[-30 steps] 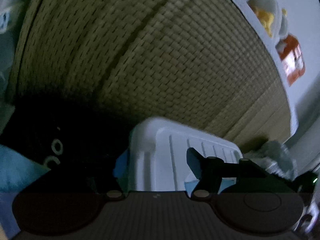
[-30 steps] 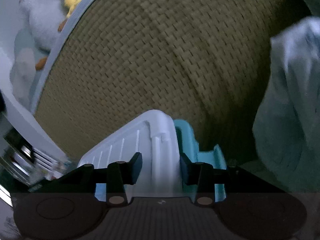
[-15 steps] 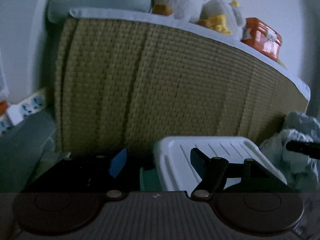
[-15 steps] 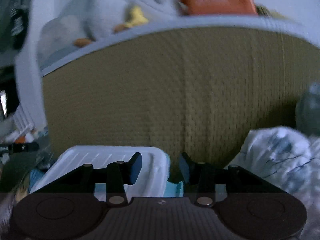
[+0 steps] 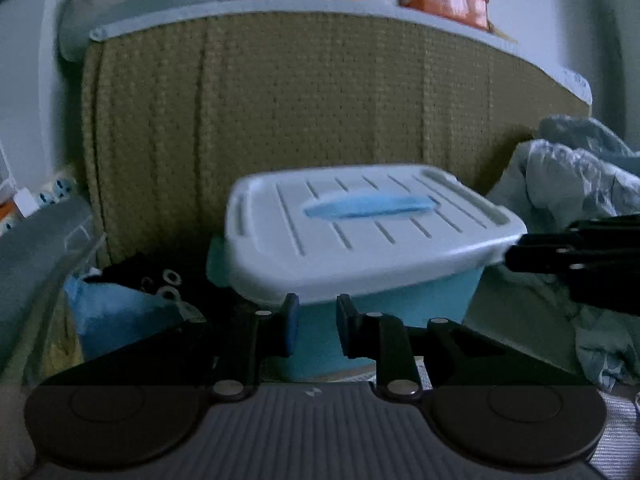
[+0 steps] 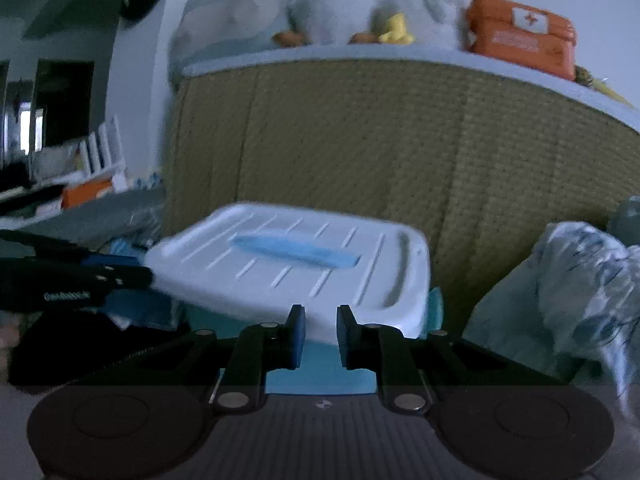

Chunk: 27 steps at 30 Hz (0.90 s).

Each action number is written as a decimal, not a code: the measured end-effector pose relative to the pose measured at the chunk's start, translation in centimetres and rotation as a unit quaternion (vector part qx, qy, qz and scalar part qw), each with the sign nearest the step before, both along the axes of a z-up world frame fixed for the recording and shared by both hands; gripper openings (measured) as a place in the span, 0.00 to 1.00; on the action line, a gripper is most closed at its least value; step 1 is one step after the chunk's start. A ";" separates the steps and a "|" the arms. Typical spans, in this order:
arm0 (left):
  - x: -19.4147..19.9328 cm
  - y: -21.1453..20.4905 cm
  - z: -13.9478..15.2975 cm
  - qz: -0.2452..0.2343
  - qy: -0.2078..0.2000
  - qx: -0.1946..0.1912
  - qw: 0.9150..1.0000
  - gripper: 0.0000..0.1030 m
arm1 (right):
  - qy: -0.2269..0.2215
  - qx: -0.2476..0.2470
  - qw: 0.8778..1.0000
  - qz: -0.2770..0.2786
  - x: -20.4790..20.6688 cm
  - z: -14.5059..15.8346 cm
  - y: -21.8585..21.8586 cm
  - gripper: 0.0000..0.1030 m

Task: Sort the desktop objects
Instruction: 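Lower the white lid onto the teal bin rim with both grippers, then open both grippers and pull them back from the lidded bin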

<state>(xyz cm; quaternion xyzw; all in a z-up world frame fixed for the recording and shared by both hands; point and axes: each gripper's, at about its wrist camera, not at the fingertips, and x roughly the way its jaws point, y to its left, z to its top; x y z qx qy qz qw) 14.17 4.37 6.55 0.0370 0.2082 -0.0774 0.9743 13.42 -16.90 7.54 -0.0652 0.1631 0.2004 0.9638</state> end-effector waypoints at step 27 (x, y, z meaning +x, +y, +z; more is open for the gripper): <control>-13.5 -1.2 2.3 0.031 0.027 -0.049 0.998 0.30 | 0.066 0.029 0.992 -0.103 -9.4 2.2 0.4 0.26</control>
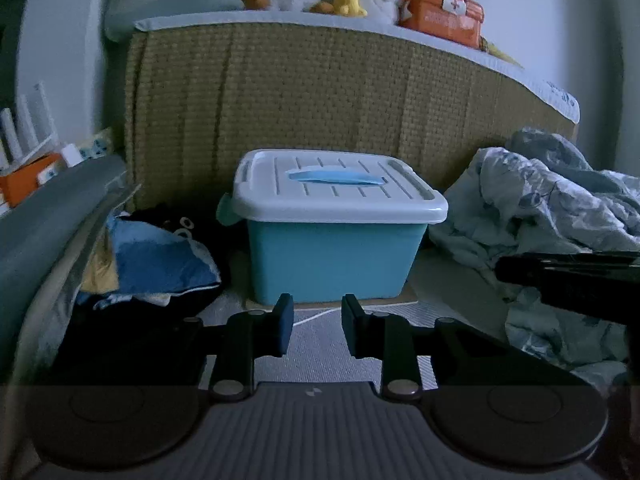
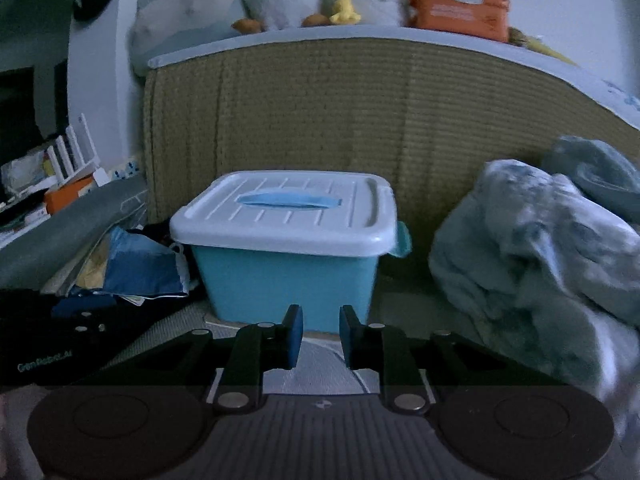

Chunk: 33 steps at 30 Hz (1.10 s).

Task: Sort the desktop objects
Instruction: 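Open both grippers and pull them back from the lidded bin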

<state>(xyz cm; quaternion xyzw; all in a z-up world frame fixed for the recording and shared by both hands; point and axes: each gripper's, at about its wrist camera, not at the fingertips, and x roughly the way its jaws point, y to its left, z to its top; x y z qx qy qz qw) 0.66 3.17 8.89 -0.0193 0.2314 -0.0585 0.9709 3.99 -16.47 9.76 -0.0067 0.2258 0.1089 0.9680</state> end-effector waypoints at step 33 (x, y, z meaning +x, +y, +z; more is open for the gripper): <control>-24.1 -1.2 2.4 0.051 -0.083 0.003 0.995 0.63 | -0.091 0.034 0.995 -0.034 -24.3 1.8 0.6 0.63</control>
